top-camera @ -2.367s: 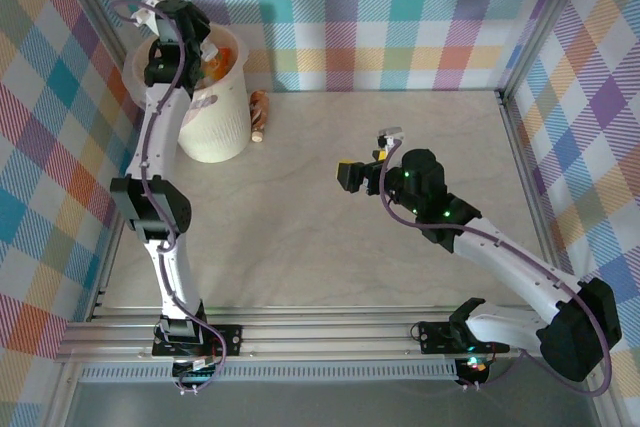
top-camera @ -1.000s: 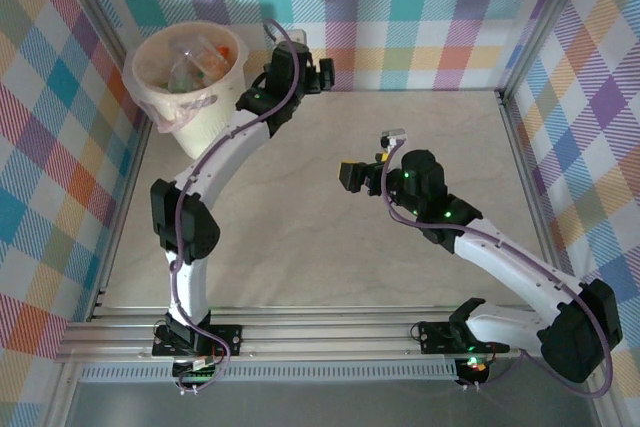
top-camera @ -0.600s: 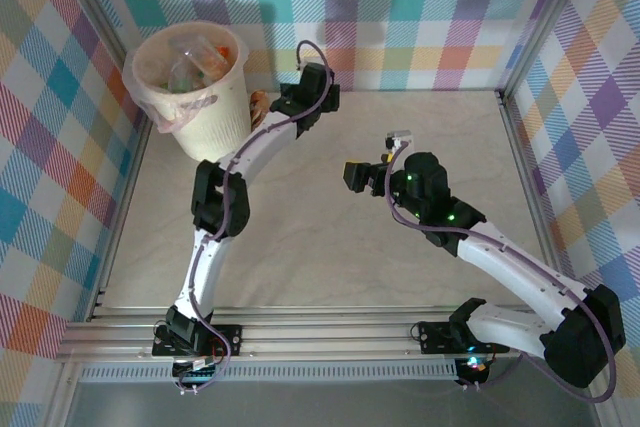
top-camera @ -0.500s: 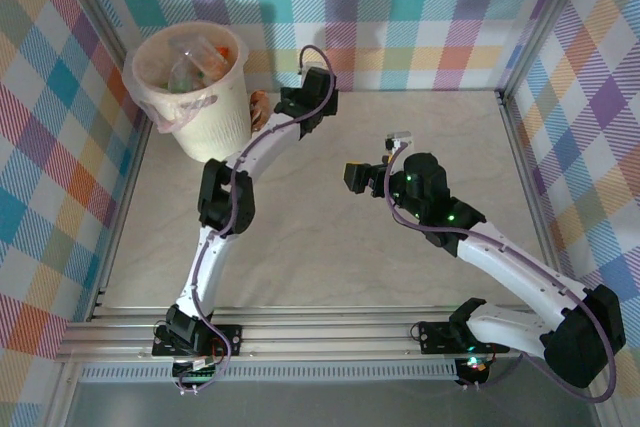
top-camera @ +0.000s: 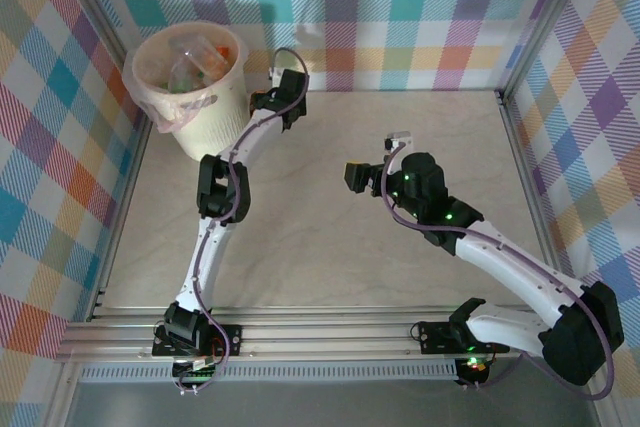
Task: Put the plastic bottles in the bin
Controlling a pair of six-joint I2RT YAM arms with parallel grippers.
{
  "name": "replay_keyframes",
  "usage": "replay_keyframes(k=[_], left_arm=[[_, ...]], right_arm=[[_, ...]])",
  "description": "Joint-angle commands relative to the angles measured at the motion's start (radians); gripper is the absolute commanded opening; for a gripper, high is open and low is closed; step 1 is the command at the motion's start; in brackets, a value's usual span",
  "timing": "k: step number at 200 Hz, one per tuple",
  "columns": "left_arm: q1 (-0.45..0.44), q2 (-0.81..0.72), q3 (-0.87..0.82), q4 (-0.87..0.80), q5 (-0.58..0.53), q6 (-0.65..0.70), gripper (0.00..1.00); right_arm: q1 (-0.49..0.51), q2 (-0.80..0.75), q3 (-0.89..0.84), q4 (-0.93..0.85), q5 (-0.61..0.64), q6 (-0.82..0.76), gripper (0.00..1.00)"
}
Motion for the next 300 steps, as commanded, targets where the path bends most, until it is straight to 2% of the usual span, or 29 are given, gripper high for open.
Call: replay_keyframes(k=[1,37,79,134,157,209,229,266,300], left_arm=[[0.032,0.004,0.041,-0.029,-0.020,-0.034,1.00],[0.079,0.002,0.045,-0.054,-0.017,-0.070,1.00],[0.103,0.038,0.046,-0.069,0.070,-0.069,1.00],[0.119,0.115,0.082,-0.118,0.124,-0.101,0.93],[0.139,0.133,0.082,-0.124,0.182,-0.134,0.90],[0.161,0.155,0.107,-0.133,0.262,-0.157,0.75],[0.163,0.155,0.106,-0.134,0.277,-0.150,0.63],[0.163,0.149,0.096,-0.142,0.296,-0.135,0.47],[0.149,0.076,-0.037,-0.073,0.312,-0.122,0.38]], right_arm=[[0.001,0.026,0.021,0.017,0.002,-0.018,1.00],[0.001,0.042,0.032,0.017,0.001,-0.024,1.00],[0.001,0.049,0.036,0.012,0.013,-0.037,1.00],[0.000,0.055,0.048,0.007,0.018,-0.040,1.00],[-0.001,0.058,0.049,0.005,0.020,-0.040,1.00],[0.000,0.066,0.057,0.000,0.021,-0.042,1.00],[0.001,0.072,0.061,0.004,0.021,-0.044,1.00],[0.000,0.084,0.084,-0.008,0.007,-0.050,1.00],[0.001,0.072,0.088,-0.012,-0.001,-0.055,1.00]])
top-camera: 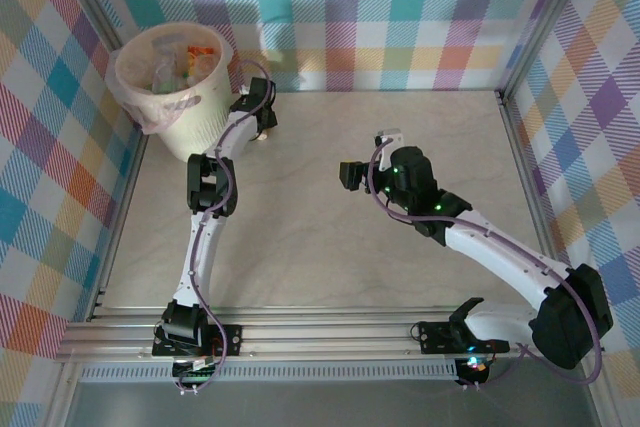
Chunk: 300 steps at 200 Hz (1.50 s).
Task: Put the plastic bottles in the bin
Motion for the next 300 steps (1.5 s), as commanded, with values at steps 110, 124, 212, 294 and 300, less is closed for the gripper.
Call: replay_keyframes(k=[110,124,212,294,300], left_arm=[[-0.165,-0.577,-0.844,0.425,0.004,0.002,0.27],[-0.190,-0.653,-0.933,0.462,0.006,-0.019,0.27],[-0.240,-1.041,-1.184,0.501,0.068,-0.105,0.26],[-0.219,-1.289,-1.045,0.315,0.103,0.002,0.27],[-0.214,-1.302,-1.029,0.303,0.099,0.011,0.28]], right_arm=[[0.001,-0.078,-0.016,0.025,-0.037,-0.083,1.00],[0.001,-0.079,-0.016,0.025,-0.061,-0.110,1.00],[0.001,-0.066,0.039,0.030,-0.171,-0.238,1.00],[0.001,-0.053,0.041,0.109,-0.191,-0.190,1.00],[0.001,-0.052,0.041,0.112,-0.190,-0.185,1.00]])
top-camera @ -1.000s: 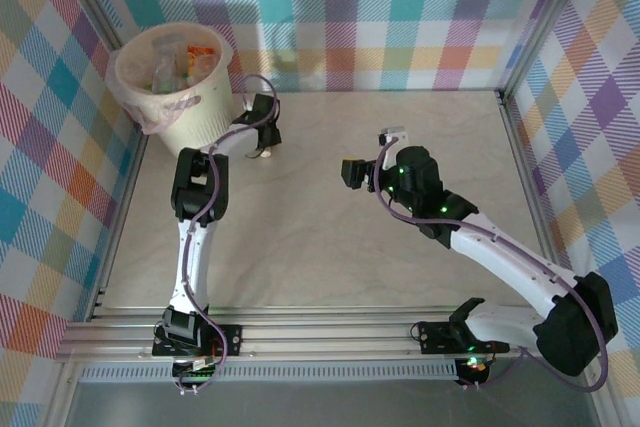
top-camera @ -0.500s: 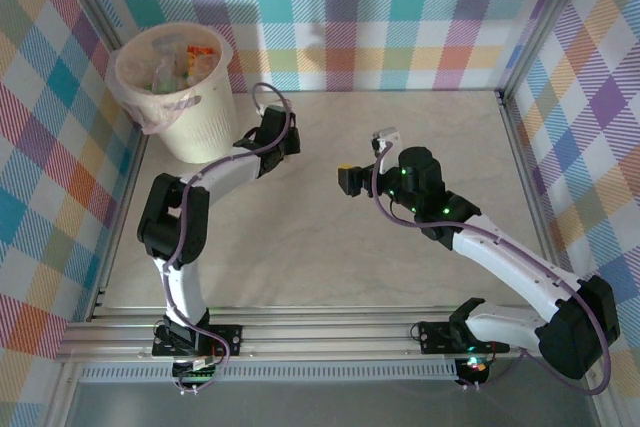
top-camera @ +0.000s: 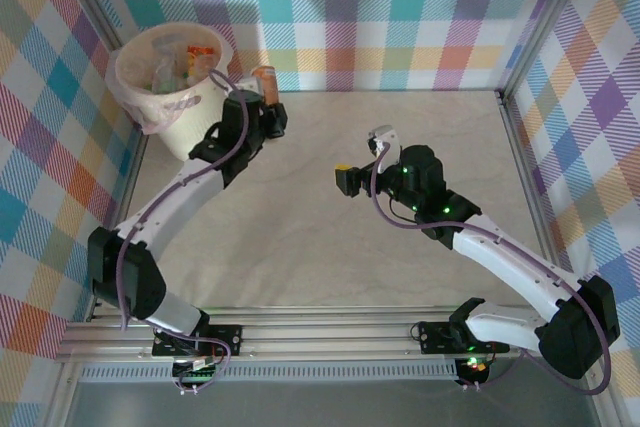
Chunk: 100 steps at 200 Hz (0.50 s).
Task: Put the plastic bottles in the bin
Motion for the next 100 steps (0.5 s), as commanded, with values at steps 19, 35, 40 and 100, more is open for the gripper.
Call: replay_keyframes(k=[19,35,40,100], left_arm=[[0.045,-0.095,0.119,-0.088,-0.009,0.095,0.28],[0.078,-0.104,0.164,-0.129,-0.054,0.136,0.29],[0.091,-0.102,0.180,-0.132,-0.065,0.144,0.29],[0.299,0.031,0.348,-0.132,-0.087,0.182,0.30]], right_arm=[[0.001,0.011,0.032,0.064,-0.022,0.031,1.00],[0.001,0.010,0.029,0.065,-0.016,0.043,1.00],[0.001,0.011,0.029,0.065,-0.013,0.047,1.00],[0.002,-0.004,0.022,0.041,0.016,0.070,1.00]])
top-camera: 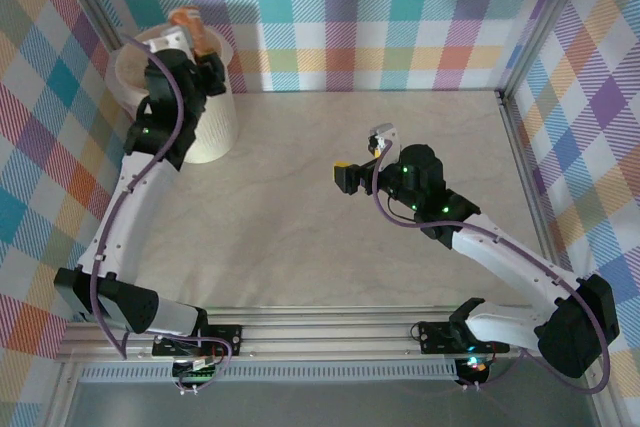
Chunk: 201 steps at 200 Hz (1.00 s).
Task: Put the plastic bottles in the bin
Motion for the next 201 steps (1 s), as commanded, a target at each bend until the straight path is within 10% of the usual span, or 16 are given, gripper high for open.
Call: replay_keyframes(k=[1,116,162,201], left_arm=[[0.068,0.085,0.078,-0.014,-0.021,0.055,0.30],[0.250,0.566,0.500,-0.081,0.026,0.149,0.37],[0.254,0.589,0.620,-0.217,0.084,0.113,0.88],[0.254,0.460,0.584,-0.230,0.102,0.031,1.00]], right_arm=[[0.001,-0.010,0.022,0.024,0.018,0.019,1.00],[0.001,-0.049,0.007,-0.026,0.082,0.013,1.00],[0.001,-0.062,-0.004,-0.039,0.138,0.014,1.00],[0.000,-0.077,-0.034,-0.015,0.291,0.056,1.00]])
